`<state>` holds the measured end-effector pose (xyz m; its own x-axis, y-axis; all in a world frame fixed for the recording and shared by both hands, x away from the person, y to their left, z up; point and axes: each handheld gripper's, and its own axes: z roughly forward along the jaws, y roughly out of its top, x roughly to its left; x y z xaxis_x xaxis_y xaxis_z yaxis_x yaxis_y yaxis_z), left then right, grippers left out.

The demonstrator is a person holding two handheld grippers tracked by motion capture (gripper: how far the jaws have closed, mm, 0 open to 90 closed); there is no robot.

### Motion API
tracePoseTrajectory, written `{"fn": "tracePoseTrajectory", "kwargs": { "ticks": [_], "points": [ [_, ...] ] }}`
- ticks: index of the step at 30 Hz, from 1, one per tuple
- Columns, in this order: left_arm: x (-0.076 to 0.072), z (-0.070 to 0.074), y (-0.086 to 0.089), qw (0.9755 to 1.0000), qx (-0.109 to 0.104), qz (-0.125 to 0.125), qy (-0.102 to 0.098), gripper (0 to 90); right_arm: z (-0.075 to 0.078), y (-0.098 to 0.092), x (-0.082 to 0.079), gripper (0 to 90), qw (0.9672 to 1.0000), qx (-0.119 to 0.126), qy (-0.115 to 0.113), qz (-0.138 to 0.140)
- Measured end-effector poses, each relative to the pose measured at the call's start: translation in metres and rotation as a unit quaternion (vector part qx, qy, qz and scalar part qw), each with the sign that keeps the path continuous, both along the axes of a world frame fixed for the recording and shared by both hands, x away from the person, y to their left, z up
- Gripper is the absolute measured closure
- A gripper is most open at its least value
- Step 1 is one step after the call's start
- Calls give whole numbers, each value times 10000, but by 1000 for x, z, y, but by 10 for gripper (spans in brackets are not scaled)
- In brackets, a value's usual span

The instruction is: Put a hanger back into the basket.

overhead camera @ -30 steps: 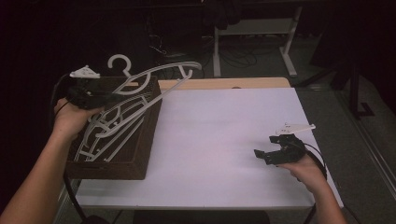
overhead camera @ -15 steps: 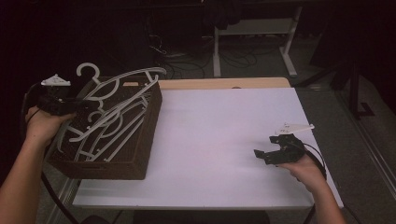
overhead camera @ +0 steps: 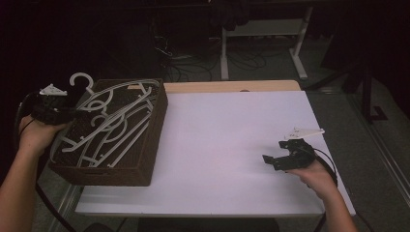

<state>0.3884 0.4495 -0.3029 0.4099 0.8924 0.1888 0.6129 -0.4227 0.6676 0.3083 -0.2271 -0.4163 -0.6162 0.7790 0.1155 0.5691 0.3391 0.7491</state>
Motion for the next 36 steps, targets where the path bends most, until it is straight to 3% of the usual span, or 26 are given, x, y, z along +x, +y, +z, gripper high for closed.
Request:
{"fn": "tracePoseTrajectory", "kwargs": {
  "ticks": [8, 10, 11, 14, 19, 22, 25, 29, 33, 36],
  "points": [
    [8, -24, -8, 9994, -21, -109, 314, 810, 0, 0, 0, 136, 10000, -8, -17, 0],
    [8, -30, -8, 9991, -177, -143, 345, 699, 1, 0, 0, 136, 10000, 2, -22, -3],
    [8, -31, -7, 9993, -151, -122, 318, 628, 1, -1, -1, 136, 10000, 7, -30, -5],
    [7, -31, -6, 9993, -244, -94, 275, 537, 1, -1, 0, 136, 10000, 16, -34, -12],
    [6, -29, -5, 9994, -297, -74, 146, 493, 1, 0, 0, 136, 10000, 6, -33, -1],
    [6, -27, -6, 9983, -556, -113, 91, 457, 2, 0, 0, 136, 10000, 10, -42, -3],
    [2, -23, -12, 9956, -890, -298, -13, 421, 2, -1, 0, 136, 10000, 24, -49, 2],
    [-3, -17, -29, 9888, -1338, -650, -80, 386, 4, -1, 0, 136, 10000, 38, -68, 6],
    [-10, -10, -50, 9793, -1744, -1018, -165, 364, 9, 0, 0, 136, 9999, 76, -116, 23],
    [-16, -6, -71, 9702, -1995, -1357, -207, 333, 13, 0, 0, 133, 9998, 136, -164, 48]
  ]
}}
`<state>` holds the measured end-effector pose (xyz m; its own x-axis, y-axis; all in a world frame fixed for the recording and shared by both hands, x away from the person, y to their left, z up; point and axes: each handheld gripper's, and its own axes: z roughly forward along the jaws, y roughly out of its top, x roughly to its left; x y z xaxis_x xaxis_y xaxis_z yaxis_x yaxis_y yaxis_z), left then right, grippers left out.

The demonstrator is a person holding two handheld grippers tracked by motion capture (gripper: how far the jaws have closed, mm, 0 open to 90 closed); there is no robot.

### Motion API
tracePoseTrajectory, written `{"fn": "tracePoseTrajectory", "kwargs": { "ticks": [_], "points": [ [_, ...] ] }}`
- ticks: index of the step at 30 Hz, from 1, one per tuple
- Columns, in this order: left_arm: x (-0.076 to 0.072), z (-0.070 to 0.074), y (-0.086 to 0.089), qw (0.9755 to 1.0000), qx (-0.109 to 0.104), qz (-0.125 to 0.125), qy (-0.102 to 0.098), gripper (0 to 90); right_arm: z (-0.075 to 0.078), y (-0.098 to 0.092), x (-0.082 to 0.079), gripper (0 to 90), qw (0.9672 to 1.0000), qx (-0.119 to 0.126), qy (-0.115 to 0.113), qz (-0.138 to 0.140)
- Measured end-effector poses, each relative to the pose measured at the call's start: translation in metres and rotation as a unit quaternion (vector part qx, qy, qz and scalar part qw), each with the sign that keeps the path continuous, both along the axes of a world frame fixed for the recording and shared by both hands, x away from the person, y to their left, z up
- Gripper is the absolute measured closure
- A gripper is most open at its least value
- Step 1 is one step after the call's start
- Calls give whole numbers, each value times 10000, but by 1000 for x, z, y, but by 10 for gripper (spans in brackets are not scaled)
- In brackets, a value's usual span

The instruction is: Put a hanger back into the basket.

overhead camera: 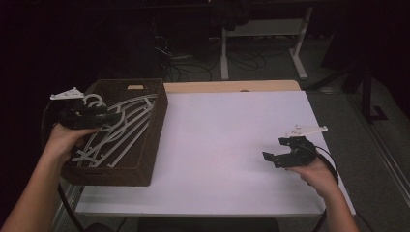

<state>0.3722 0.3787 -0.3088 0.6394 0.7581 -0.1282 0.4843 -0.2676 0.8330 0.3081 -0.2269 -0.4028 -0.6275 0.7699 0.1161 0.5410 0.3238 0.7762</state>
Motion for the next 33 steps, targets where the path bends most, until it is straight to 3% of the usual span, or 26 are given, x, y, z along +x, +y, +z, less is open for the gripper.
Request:
{"fn": "tracePoseTrajectory", "kwargs": {
  "ticks": [5, 13, 20, 24, 33],
  "points": [
    [-10, 0, -30, 9985, -318, -446, -35, 270, 13, 2, 0, 127, 9998, 137, -106, 72],
    [-28, -8, -69, 9921, -591, -1094, -165, 162, 39, 11, -2, 71, 9989, 254, -321, 206],
    [-39, -17, -90, 9878, -666, -1388, -237, 77, 56, 19, -2, 23, 9982, 170, -461, 349],
    [-40, -23, -97, 9877, -532, -1452, -227, 0, 60, 20, -1, 22, 9979, 206, -503, 355],
    [-42, -30, -100, 9872, -521, -1491, -206, 0, 59, 21, 1, 22, 9977, 248, -512, 366]
  ]
}}
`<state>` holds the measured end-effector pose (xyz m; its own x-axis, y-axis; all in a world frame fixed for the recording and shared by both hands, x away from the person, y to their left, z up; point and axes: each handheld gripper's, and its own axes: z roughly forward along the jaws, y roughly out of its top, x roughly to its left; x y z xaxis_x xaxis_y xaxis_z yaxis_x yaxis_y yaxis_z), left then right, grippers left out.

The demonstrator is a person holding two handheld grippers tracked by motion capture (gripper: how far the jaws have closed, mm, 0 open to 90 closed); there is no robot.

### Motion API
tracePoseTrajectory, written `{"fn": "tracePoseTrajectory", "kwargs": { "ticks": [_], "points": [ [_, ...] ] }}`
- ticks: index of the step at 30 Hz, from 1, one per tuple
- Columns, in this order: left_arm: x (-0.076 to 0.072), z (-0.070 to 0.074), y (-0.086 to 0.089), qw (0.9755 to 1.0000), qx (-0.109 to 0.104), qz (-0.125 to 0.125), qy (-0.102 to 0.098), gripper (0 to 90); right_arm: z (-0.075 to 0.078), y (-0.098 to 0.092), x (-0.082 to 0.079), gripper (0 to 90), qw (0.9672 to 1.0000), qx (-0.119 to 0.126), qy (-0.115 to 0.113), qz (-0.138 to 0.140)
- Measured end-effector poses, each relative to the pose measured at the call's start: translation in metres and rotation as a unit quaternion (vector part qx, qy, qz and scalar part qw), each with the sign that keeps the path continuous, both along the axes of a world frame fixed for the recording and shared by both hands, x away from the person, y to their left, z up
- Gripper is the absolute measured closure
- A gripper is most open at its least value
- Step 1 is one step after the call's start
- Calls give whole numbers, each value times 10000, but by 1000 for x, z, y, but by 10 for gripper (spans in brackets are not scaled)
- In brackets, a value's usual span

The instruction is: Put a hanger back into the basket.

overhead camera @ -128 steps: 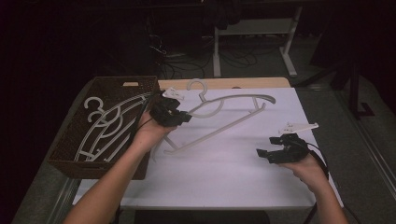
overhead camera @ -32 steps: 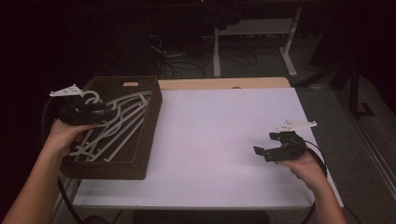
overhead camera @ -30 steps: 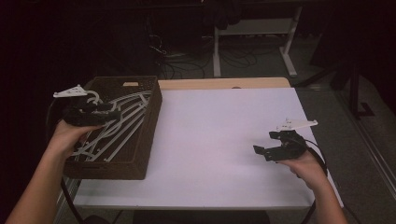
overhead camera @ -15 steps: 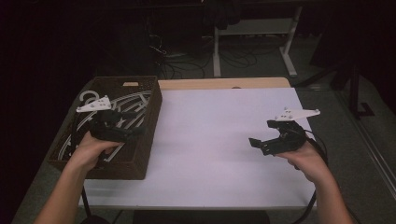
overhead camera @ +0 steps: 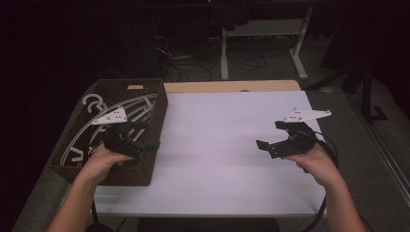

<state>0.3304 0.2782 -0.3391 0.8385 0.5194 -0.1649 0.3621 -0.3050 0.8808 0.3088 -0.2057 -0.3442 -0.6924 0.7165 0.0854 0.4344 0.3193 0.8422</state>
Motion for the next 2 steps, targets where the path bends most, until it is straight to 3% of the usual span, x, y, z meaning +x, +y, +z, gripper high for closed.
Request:
{"fn": "tracePoseTrajectory", "kwargs": {
  "ticks": [2],
  "points": [
    [0, 0, 0, 10000, 5, -13, -19, 0, 0, 0, 0, 22, 10000, 1, -7, 8]
  ]
}}
